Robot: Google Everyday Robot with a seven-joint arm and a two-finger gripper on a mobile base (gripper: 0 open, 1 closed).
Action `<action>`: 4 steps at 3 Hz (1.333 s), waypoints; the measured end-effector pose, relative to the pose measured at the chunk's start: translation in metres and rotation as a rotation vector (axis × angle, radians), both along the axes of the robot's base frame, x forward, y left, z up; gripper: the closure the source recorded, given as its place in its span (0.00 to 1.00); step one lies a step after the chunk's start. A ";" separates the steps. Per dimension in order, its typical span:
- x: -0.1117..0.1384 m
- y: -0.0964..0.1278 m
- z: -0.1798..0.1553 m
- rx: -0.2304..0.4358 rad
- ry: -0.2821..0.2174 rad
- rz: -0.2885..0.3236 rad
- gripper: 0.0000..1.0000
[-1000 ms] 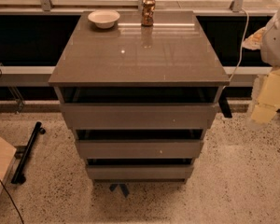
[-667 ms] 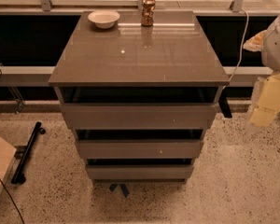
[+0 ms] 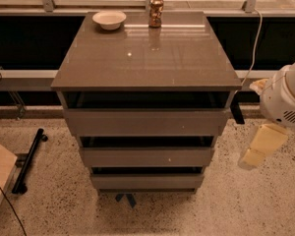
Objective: Open middle drawer
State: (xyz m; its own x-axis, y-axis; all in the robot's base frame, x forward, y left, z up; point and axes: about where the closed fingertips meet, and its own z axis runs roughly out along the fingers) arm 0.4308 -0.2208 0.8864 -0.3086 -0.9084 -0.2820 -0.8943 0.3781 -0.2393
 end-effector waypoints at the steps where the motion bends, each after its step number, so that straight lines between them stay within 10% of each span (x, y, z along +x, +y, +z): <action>1: 0.000 0.000 0.000 0.000 0.000 0.000 0.00; 4: -0.001 0.025 -0.095 -0.033 0.038 -0.017 0.00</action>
Offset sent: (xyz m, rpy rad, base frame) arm -0.0014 0.0162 -0.0523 -0.0726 0.0340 -0.0201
